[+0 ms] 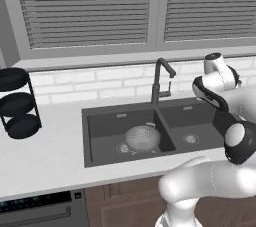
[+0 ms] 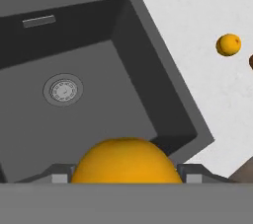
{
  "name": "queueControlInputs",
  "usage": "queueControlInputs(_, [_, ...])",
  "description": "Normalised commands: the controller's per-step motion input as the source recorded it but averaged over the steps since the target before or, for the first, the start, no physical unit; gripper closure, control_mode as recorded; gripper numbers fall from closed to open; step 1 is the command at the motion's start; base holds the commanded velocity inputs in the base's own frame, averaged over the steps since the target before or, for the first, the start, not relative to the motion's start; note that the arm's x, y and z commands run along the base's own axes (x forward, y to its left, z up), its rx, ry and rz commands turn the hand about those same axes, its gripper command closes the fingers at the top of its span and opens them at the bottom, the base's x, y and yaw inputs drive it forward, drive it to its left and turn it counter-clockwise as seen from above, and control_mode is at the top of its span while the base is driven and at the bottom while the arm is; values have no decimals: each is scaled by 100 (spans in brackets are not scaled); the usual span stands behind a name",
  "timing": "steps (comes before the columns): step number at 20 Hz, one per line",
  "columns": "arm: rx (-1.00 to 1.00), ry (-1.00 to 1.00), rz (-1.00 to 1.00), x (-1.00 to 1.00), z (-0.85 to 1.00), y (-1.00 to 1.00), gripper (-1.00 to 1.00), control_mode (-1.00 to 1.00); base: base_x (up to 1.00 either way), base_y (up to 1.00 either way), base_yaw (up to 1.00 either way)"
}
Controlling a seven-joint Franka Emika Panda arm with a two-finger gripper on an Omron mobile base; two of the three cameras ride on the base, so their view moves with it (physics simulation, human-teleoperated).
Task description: Put the colander in the sink, put the tangerine, peach, orange in the colander, and turn on the sink faucet and pour water over the colander.
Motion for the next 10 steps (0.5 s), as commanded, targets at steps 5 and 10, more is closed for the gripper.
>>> queueControlInputs(5, [-2,-16,0,-29,-22,100,100,-100,0,0,0])
queueControlInputs(10, [-3,-4,0,1,-27,100,100,-100,0,0,0])
